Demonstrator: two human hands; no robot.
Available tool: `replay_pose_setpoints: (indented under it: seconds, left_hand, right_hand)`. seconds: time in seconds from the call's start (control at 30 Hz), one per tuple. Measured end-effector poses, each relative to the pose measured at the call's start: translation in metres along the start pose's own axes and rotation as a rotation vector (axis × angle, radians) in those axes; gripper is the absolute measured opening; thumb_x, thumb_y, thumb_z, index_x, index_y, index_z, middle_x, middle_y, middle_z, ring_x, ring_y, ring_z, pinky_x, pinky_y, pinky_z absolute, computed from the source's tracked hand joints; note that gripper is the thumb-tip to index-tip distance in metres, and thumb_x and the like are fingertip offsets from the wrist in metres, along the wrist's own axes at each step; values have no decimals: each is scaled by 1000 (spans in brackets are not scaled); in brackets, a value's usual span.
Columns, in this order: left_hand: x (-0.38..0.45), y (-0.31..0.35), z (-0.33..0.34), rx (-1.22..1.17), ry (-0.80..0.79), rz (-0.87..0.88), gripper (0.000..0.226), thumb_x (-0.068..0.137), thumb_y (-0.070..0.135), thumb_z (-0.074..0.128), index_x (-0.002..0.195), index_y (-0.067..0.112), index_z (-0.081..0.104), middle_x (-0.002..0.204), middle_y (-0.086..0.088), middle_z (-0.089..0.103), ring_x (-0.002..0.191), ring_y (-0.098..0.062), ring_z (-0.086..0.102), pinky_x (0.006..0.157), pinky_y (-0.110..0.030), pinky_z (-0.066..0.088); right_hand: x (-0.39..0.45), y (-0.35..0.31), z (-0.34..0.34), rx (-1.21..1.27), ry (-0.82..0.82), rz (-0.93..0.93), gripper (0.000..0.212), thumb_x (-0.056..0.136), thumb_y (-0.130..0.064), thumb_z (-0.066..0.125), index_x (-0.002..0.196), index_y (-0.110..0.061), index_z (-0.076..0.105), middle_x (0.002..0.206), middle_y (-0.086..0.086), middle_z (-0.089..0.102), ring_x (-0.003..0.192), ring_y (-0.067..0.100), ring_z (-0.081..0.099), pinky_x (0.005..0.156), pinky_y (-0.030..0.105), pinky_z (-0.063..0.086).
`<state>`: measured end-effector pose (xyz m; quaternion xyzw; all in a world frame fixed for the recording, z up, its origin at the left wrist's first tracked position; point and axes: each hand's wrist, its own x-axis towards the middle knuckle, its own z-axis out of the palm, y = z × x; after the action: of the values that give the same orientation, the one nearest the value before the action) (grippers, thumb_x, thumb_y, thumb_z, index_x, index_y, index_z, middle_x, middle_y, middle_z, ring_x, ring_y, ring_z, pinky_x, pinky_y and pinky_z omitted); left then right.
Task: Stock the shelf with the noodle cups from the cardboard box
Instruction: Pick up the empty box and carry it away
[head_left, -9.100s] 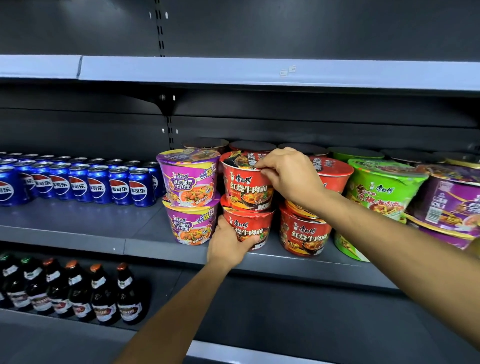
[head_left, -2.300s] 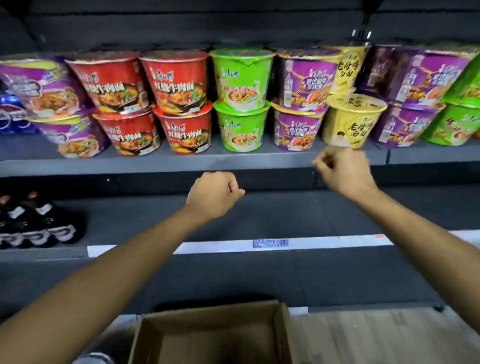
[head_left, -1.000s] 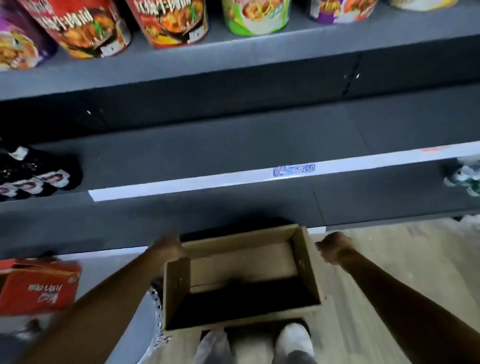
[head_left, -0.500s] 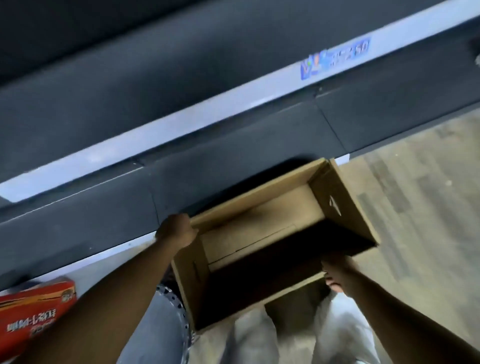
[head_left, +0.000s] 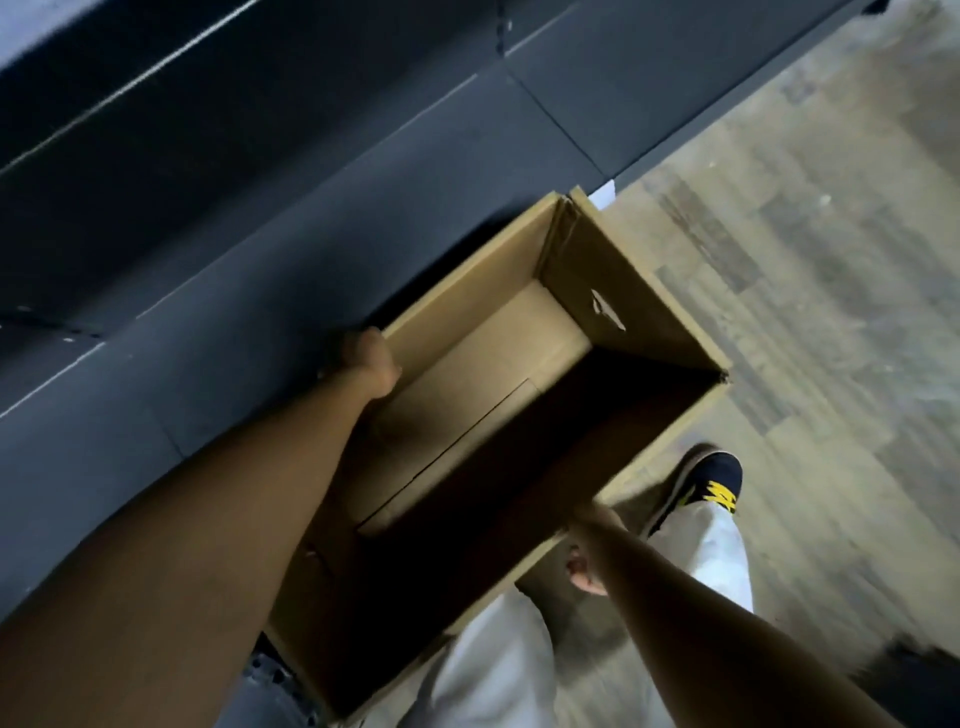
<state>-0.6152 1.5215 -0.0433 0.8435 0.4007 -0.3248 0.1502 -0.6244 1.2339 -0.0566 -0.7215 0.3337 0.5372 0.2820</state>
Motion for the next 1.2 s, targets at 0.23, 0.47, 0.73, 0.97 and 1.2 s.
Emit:
replay_pose_setpoints:
  seconds: [0.23,0.47,0.73,0.97,1.2]
  left_hand:
    - [29,5,11,64,140,-135,34,97,5,39,124,-6,56,132,-23,48,122,-39,46,101,-47,40]
    - [30,5,21,-20,211,-170,37,99,16,33,118,-5,57,127,-28,51,118,-43,47,97,-46,38]
    - [-13,63,-35,51,174,1,26,99,12,36,111,0,56,124,-22,52,112,-41,50,92,-45,42]
    - [-52,174,-143,216,251,150,25,96,9,38,114,6,55,126,-18,51,116,-37,51,95,-44,43]
    - [-120,295,-250,327,324,290,19,94,16,47,111,13,57,124,-14,55,112,-37,55,90,-42,49]
  right_hand:
    - [31,16,12,-224,55,-108,24,92,-36,52,93,-12,56,97,11,64,93,27,65,87,41,55]
    - [24,14,-6,-195,51,-98,20,93,-29,53,83,-13,58,77,8,67,69,21,68,75,36,59]
    - [3,15,-66,-153,118,-168,28,90,-32,47,73,-11,56,73,17,67,61,32,66,68,40,55]
    - [-61,-47,-179,-226,220,-304,36,97,-35,40,90,-9,63,99,15,66,97,32,63,89,38,50]
    - [-126,-92,-319,-199,334,-373,41,98,-39,36,86,-10,63,111,18,67,107,32,62,90,31,46]
